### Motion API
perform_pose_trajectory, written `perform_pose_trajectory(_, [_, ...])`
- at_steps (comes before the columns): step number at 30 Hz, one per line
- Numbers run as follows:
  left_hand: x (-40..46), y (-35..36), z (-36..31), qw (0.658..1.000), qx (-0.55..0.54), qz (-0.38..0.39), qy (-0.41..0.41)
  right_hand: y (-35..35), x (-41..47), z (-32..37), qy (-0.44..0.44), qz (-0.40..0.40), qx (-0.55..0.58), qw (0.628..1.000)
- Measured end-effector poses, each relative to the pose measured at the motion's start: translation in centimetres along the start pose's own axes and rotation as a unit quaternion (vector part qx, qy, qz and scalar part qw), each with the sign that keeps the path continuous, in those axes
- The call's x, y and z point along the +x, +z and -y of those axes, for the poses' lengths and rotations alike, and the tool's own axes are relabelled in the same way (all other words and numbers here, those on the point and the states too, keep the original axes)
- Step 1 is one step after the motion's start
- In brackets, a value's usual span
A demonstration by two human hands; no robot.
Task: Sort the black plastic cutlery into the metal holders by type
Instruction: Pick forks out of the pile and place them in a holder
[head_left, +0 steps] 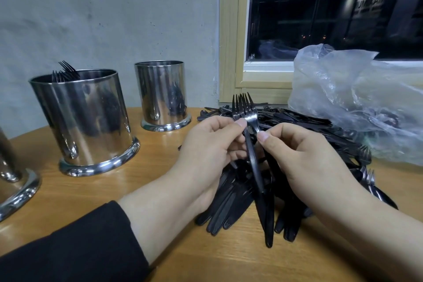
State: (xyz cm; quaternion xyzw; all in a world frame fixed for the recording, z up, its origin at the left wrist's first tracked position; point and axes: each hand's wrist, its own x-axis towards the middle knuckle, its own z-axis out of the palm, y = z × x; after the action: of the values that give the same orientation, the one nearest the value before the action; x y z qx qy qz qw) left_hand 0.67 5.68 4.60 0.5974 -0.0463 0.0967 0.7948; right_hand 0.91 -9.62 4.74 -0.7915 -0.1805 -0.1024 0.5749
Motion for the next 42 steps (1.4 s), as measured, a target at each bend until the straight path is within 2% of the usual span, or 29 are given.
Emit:
perform_pose_trajectory(2, [0.0,0.0,0.0,1.0,0.0,-0.002,0.008,0.0,-0.1,0.0,0.014,0.018,0.026,0.999])
perform_pose_trajectory(6, [0.1,-0.2,0.2,0.999,0.042,-0.018,0.021,0.1,0.0,0.0,0.061,0.061,0.151,0.985])
perform_pose_trajectory(10, [0.2,-0.4,0.3,0.997,0.07,-0.018,0.019,0.1,0.1,-0.2,0.012,0.08,0.103,0.991])
perform_pose_trajectory(14, [0.2,-0.4,-0.2,0.992,0.119,-0.008,0.035,0.0,0.3,-0.7,0.023,0.08,0.102,0.991])
perform_pose_trajectory(18, [1.7,-2.6,-1.3,0.976,0.185,-0.098,0.062,-0.7,0.7,-0.8,0.036,0.062,0.088,0.994])
perform_pose_trajectory(21, [3.6,-5.6,-2.1,0.918,0.349,-0.17,0.078,-1.2,0.9,-0.8,0.018,0.061,0.041,0.997])
perform_pose_trajectory(24, [4.8,-8.2,-2.0,0.853,0.496,-0.16,0.024,-1.3,0.9,-0.7,0.003,0.052,-0.005,0.999])
perform_pose_trajectory(27, [5.2,-9.0,-1.6,0.815,0.567,-0.113,-0.032,-1.3,0.7,-0.7,-0.016,0.048,-0.056,0.997])
perform_pose_trajectory(33, [5.1,-8.3,-0.2,0.762,0.642,-0.068,-0.053,-1.3,0.6,-0.4,-0.016,0.036,-0.088,0.995])
perform_pose_trajectory(37, [5.1,-7.7,0.3,0.766,0.637,-0.071,-0.047,-1.2,0.7,-0.5,-0.02,0.04,-0.083,0.996])
perform_pose_trajectory(42, [5.0,-7.8,0.0,0.807,0.582,-0.094,-0.038,-1.3,0.8,-0.5,-0.01,0.039,-0.065,0.997])
